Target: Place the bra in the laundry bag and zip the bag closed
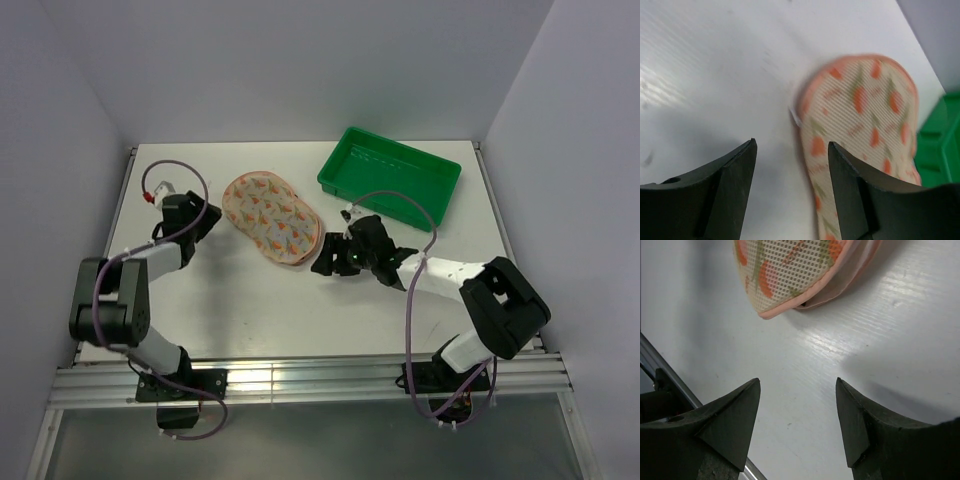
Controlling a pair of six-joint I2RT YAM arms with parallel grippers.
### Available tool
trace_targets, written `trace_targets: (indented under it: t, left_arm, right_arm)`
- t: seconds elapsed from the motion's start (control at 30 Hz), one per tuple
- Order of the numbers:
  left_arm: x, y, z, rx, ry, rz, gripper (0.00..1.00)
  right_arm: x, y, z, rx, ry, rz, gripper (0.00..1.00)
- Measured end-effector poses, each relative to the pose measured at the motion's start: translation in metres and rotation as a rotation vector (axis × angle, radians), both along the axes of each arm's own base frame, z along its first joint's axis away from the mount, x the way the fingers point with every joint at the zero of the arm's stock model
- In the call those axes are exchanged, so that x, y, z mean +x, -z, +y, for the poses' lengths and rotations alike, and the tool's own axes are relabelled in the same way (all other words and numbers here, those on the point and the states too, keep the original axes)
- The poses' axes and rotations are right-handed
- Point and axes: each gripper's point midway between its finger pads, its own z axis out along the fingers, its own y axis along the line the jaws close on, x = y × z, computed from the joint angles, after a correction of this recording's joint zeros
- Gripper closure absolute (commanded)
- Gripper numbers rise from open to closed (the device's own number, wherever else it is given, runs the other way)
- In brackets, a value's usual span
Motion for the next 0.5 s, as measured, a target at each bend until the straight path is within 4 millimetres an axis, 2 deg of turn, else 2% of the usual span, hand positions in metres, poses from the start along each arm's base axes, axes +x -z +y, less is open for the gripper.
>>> trace_targets:
  t: [0.1,0.2,0.37,0.47,0.5]
  left_arm:
    - [0.021,0.029,0.020,-0.020,-0.011,0.043,0.35]
    - [0.034,0.049,0.021,-0.036,0.047,0.068,0.34]
    - [0.057,0.045,0.004,-0.042,0.175,0.008,0.35]
    - [0.066,0.050,0.000,-0.044,0.204,0.007,0.43]
    - [0.068,0.053,-0.001,-0.046,0.210,0.013,0.49]
  right_arm:
    - [-0.007,-0.003,0.008,0.022,-0.029,-0.010,0.32]
    - [-0.009,-0.010,0.017,0.049,-0.051,-0.033,0.32]
    - [-0.018,-0.015,0.029,0.073,-0.094,-0.044,0.32]
    - [-0.021,-0.018,0.035,0.087,-0.108,-0.048,0.31]
    - [-0.022,-0.018,0.036,0.091,-0.109,-0.048,0.30]
